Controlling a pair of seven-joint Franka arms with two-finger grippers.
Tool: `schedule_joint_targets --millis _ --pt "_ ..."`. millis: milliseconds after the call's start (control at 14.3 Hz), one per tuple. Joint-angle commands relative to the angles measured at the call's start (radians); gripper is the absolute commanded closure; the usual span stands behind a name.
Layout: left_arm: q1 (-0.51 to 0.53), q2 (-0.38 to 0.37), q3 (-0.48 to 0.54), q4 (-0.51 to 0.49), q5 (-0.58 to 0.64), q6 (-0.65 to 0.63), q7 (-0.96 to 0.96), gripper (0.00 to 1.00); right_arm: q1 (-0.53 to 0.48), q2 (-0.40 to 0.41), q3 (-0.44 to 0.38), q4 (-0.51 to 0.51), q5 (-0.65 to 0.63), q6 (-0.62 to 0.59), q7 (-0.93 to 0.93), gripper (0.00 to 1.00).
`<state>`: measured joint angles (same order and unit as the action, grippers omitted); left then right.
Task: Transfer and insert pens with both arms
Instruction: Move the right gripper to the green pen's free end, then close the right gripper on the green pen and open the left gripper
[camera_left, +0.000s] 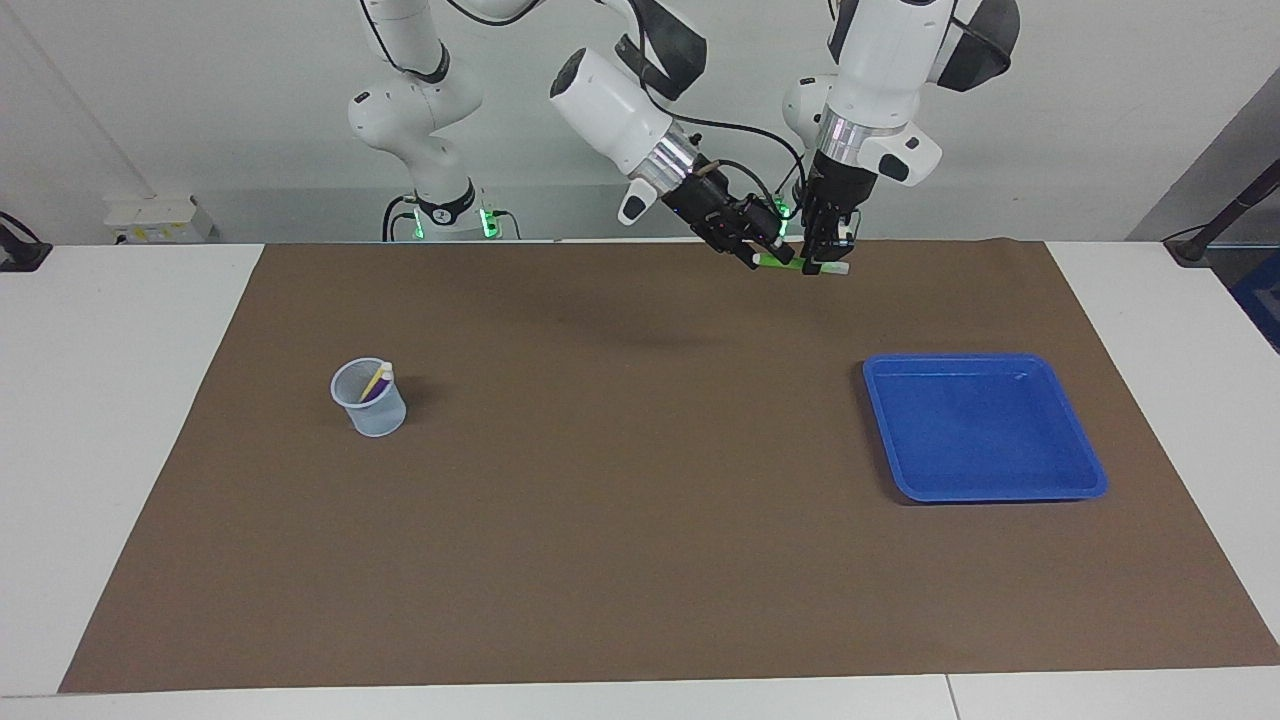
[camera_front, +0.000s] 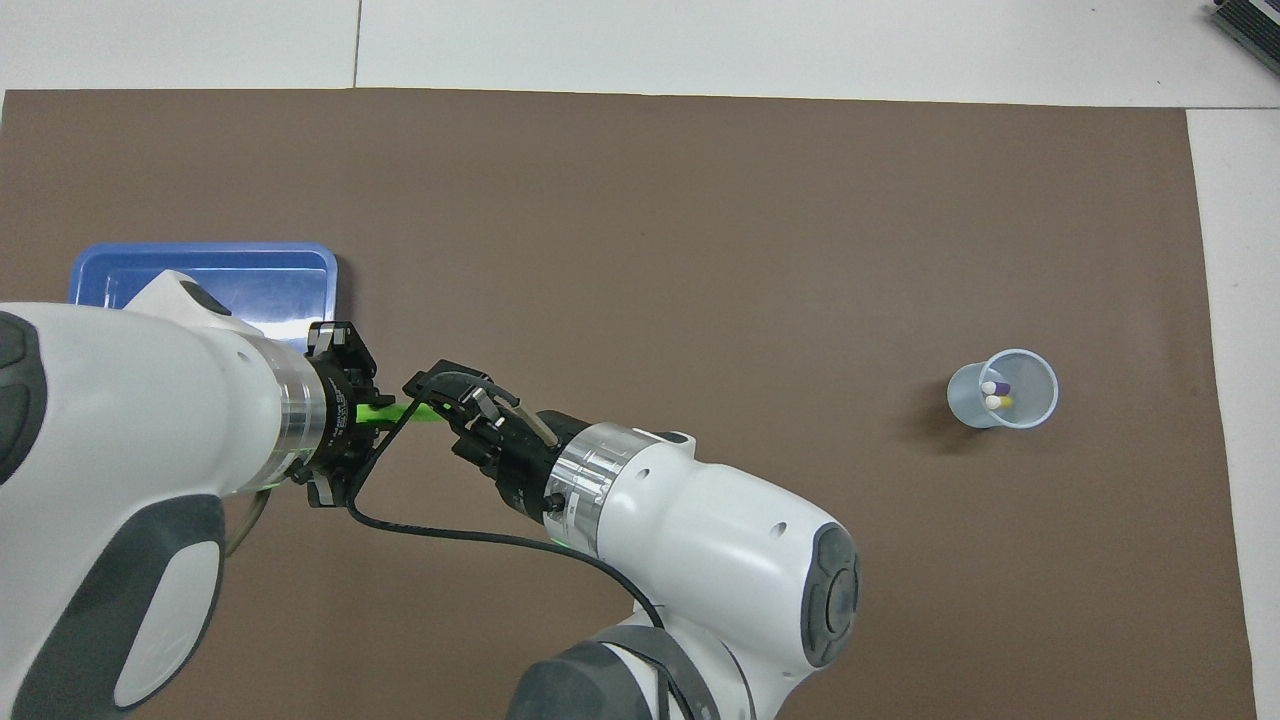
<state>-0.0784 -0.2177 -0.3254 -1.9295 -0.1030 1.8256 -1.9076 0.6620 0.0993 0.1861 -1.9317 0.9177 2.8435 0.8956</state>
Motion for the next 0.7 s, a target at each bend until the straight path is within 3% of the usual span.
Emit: schedule_joint_targets --millis 0,70,279,419,629 --pt "-0.018 -0.023 0.009 -0.011 0.016 -0.014 -0.025 1.0 -0.002 0.008 0.003 0.02 0.023 0.002 0.008 0.37" --pt "-0.018 -0.028 0.009 -0.013 0.016 -0.014 -0.027 1.0 -0.001 0.008 0.003 0.02 0.023 0.002 0.006 0.37" --pt "-0.018 -0.028 0.009 -0.013 0.016 -0.014 -0.027 1.0 0.005 0.011 0.003 0.02 0.023 0.002 0.006 0.54" --pt "-0.018 -0.028 0.009 -0.013 0.014 -0.014 -0.028 1.0 0.005 0.011 0.003 0.019 0.024 0.002 0.005 0.55" --pt "-0.018 -0.029 0.009 -0.013 0.014 -0.014 -0.033 1.0 0.005 0.011 0.003 0.019 0.024 0.004 0.008 0.64"
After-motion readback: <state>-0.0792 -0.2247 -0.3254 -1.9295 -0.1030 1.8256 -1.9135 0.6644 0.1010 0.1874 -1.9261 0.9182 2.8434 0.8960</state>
